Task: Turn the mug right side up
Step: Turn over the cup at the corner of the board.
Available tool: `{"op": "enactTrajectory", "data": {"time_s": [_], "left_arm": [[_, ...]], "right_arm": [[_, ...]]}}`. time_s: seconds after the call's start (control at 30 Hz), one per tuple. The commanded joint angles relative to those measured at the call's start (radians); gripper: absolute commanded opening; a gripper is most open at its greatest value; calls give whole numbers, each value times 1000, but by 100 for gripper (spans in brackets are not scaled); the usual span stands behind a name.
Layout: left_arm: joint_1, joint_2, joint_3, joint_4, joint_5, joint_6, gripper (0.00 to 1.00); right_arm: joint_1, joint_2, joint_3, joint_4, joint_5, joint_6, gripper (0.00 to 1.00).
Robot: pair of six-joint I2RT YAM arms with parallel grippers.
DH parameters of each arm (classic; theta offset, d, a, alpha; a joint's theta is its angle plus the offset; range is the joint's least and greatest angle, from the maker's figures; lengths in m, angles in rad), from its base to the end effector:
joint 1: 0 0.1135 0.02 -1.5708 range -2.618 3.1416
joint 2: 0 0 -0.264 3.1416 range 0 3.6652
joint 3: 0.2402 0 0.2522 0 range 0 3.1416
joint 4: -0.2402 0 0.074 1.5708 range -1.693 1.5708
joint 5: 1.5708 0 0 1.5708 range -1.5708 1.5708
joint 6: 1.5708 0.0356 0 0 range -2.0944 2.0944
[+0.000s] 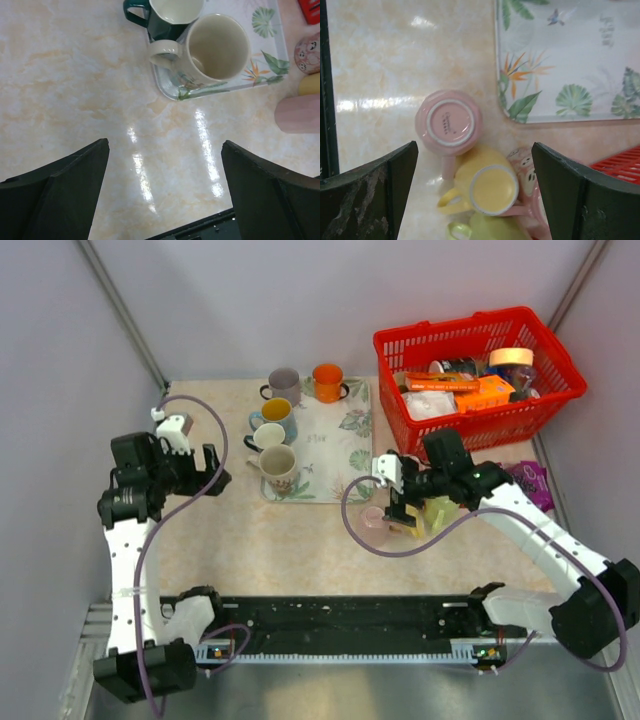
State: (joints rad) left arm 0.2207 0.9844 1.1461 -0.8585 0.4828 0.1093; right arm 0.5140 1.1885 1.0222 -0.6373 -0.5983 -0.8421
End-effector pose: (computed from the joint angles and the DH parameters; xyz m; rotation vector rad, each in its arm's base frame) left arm 0.1860 0.0248 0.3643 0.1292 2.1947 -0.3629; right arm 0.2033 0.1378 0.3026 -1.6254 1.5727 0.5349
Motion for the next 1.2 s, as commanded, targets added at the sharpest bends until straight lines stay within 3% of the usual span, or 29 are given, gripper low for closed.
{"op": "enactTrajectory", "data": {"time_s": [0.0,0.23,0.43,0.63,0.73,0.8,0.93,1.03,1.17], "left_arm": [[3,-108,-63,-5,121,-14,99],[6,-151,-88,-28,116,-31,99],[29,-202,-80,9,164,-74,99],[40,-243,-88,16,227,-80,99],[40,-262,-101,15,231,-82,99],[42,-274,-108,13,237,-82,99],[46,-293,-92,-5,296,-28,99],[46,-302,-94,4,281,-17,99],[54,-291,-95,9,281,-16,99]], "right_arm": [[3,-23,-34,-113,12,-118,95],[59,80,-65,-110,8,-123,80],[194,154,-79,40,81,20,68],[307,195,-42,160,97,182,63],[320,220,-31,231,118,273,66],[322,227,-22,228,132,301,79],[323,186,-30,108,129,171,90],[319,135,-105,82,164,83,93],[319,141,-161,123,164,96,91]]}}
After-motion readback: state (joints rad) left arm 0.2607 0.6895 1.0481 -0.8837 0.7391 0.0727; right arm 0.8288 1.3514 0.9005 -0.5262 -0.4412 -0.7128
